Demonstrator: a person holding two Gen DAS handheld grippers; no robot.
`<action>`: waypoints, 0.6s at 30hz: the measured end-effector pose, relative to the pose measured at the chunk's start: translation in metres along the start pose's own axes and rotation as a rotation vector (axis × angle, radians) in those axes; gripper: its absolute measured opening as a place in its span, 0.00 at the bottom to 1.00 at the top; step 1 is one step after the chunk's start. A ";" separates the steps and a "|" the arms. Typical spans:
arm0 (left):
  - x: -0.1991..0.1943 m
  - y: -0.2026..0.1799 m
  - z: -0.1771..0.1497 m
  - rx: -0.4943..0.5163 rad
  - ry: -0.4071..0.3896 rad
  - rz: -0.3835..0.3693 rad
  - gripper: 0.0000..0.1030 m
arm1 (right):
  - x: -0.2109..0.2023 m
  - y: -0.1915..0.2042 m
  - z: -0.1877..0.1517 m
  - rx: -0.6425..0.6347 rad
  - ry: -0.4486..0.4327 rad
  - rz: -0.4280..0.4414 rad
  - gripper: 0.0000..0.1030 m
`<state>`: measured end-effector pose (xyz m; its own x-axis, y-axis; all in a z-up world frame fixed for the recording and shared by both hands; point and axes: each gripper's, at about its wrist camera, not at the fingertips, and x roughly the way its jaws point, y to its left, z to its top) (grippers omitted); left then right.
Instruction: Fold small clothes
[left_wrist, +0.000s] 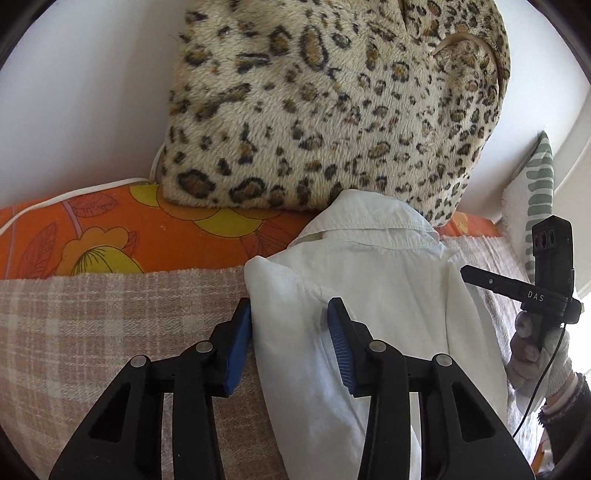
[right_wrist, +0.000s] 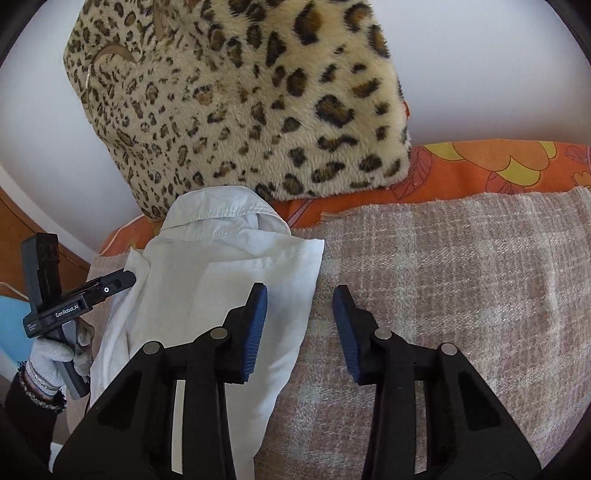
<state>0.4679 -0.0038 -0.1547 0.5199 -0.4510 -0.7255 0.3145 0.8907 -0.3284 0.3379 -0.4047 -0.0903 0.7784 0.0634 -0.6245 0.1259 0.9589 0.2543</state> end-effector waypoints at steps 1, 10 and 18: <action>0.002 -0.001 0.001 0.002 -0.007 -0.001 0.29 | 0.003 0.001 0.002 -0.002 0.001 -0.001 0.36; -0.003 -0.002 0.012 -0.028 -0.046 -0.049 0.04 | 0.004 0.022 0.023 0.001 0.005 0.019 0.04; -0.059 -0.013 0.015 -0.019 -0.137 -0.104 0.03 | -0.053 0.056 0.031 -0.074 -0.064 0.036 0.03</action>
<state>0.4452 0.0099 -0.0987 0.5895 -0.5433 -0.5978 0.3575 0.8391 -0.4100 0.3231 -0.3628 -0.0202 0.8198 0.0824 -0.5667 0.0534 0.9743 0.2189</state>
